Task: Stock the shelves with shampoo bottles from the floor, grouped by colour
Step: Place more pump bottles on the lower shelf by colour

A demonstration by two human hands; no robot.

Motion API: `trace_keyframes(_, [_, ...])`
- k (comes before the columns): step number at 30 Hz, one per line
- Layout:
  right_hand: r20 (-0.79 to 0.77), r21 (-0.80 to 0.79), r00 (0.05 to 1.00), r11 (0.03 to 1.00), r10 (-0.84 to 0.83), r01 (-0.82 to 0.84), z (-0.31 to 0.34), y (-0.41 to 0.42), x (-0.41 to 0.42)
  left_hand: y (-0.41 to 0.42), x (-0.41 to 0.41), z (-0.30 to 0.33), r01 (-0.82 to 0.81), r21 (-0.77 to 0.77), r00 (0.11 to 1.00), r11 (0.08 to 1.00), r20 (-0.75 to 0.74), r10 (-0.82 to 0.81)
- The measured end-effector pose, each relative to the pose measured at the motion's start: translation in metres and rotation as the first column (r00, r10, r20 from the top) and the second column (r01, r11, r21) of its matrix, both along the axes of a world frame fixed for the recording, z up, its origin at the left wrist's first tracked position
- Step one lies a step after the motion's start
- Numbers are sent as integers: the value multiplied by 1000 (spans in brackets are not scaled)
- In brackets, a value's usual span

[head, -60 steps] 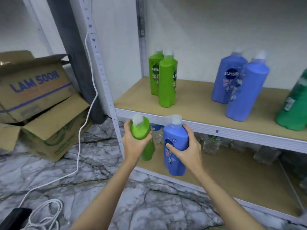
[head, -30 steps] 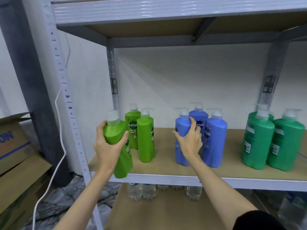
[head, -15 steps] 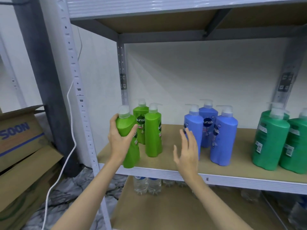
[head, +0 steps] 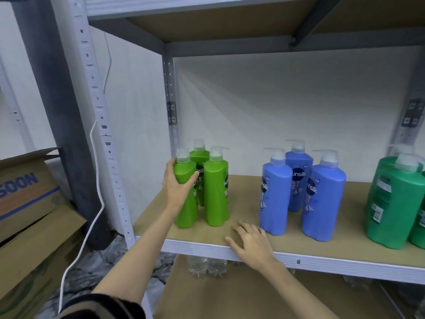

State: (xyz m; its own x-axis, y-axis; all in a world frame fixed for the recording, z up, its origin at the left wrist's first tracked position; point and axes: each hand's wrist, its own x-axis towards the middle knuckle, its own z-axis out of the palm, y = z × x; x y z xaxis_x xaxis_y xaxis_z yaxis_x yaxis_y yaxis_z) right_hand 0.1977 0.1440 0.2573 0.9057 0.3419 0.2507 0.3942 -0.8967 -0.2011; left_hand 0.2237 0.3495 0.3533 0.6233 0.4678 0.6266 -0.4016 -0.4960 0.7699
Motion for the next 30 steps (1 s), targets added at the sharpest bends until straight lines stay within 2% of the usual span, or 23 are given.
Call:
trace_keyframes(7, [-9,24,1000,1000,-4,5,-2,1,-2,10,14,-4,18,2,998,1000,-59,-18])
trace_keyframes(11, [-95,20,995,999,27,-25,5,-2,-4,12,14,-4,38,23,993,999,-113,-35])
trace_keyframes(13, [-159,47,986,998,41,-34,15,-5,-10,11,9,-2,-6,64,988,998,-154,15])
trace_keyframes(14, [-179,75,983,997,41,-28,20,-8,-13,9,4,1,-79,87,985,993,-147,92])
trace_keyframes(16, [-199,199,979,980,41,-1,30,-20,-21,-1,-13,5,-231,148,973,962,42,227])
trace_keyframes(18, [-155,327,988,945,27,26,37,-41,-31,-23,-34,6,-266,240,944,934,263,201])
trace_keyframes(19, [-117,369,993,929,4,39,41,-53,-37,-37,-43,4,-212,294,949,932,290,124])
trace_keyframes(20, [-83,398,996,916,-22,54,44,-67,-44,-55,-52,-1,-119,352,968,928,251,28])
trace_keyframes(23, [-42,428,995,899,-86,96,48,-114,-64,-116,-75,-22,199,504,976,841,-20,-219])
trace_keyframes(27, [-36,315,986,935,-163,166,58,-184,-63,-199,-72,-23,312,694,937,649,-112,-331])
trace_keyframes(30, [-7,202,973,953,-229,226,78,-225,-50,-243,-55,6,363,705,915,609,-146,-376])
